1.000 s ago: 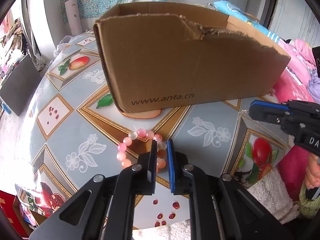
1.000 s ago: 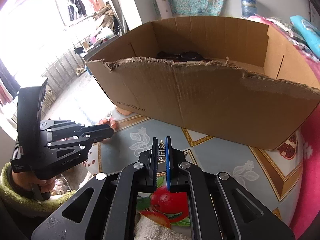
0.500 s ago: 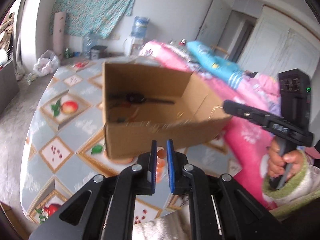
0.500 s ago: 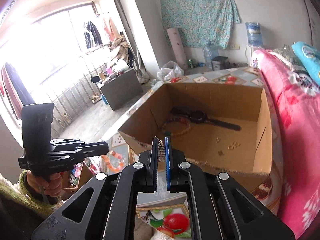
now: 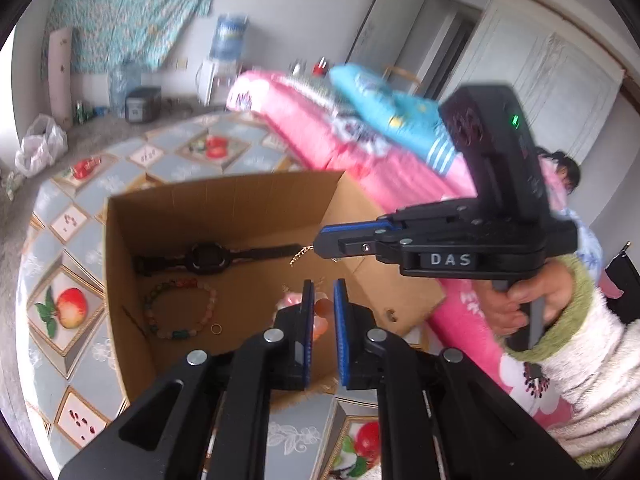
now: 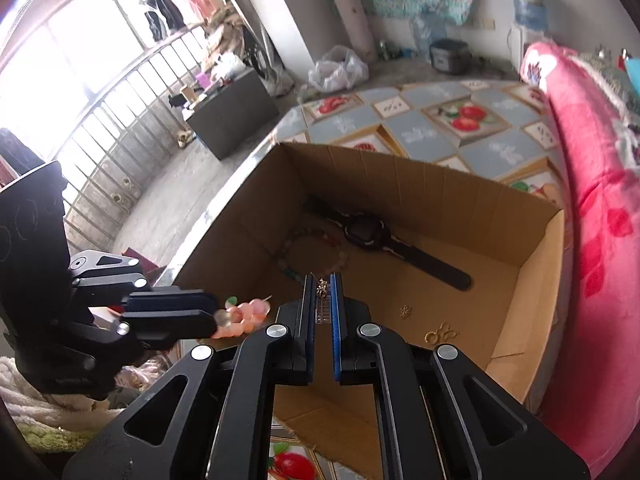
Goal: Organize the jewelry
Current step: 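Carry the bracelet with the left gripper over the box while the right carries the pendant, then open the left gripper over the box while the right gripper opens to drop the pendant, then lift both open grippers up and away from the box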
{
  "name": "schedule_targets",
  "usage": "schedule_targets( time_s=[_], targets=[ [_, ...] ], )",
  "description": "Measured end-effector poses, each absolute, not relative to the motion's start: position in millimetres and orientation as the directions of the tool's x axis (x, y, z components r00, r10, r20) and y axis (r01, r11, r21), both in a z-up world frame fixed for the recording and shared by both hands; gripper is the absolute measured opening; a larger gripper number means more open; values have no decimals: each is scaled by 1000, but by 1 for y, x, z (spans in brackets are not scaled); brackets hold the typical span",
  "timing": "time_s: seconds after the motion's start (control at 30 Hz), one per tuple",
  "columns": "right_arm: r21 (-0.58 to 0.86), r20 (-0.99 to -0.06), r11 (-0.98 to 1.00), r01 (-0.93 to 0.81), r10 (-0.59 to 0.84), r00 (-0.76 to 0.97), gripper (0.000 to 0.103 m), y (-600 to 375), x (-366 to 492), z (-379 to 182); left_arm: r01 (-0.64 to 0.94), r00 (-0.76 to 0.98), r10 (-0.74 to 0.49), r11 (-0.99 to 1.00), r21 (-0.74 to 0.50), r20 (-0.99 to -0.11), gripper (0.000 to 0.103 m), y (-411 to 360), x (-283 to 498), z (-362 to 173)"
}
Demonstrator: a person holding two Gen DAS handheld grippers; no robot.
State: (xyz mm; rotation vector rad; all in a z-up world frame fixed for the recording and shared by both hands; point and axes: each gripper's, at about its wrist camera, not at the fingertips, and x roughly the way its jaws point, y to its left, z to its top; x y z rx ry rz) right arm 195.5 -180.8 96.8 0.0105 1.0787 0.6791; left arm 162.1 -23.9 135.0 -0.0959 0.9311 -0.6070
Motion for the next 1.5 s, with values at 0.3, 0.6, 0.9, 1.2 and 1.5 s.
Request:
schedule_targets(
  time_s=[0.3, 0.6, 0.9, 1.2, 1.5],
  targets=[
    [329, -895, 814, -478, 431, 117, 6, -158, 247, 57, 368, 201, -422, 869, -331, -884, 10, -50, 229, 58],
    [316, -898, 834, -452, 417, 141, 11, -156, 253, 48, 295, 197, -391, 898, -326, -899, 38, -40, 233, 47],
    [373, -725, 839, -396, 530, 440, 23, -202, 177, 112, 308, 474, -411, 906, -291, -779, 61, 3, 179, 110],
    [333, -634, 941, -57, 268, 726, 45, -290, 110, 113, 67, 624, -262, 957, -284, -736, 91, 81, 137, 120],
    [378, -749, 925, -37, 329, 575, 45, -294, 118, 55, 28, 476, -433, 878, -479, -766, 91, 71, 134, 65]
  ],
)
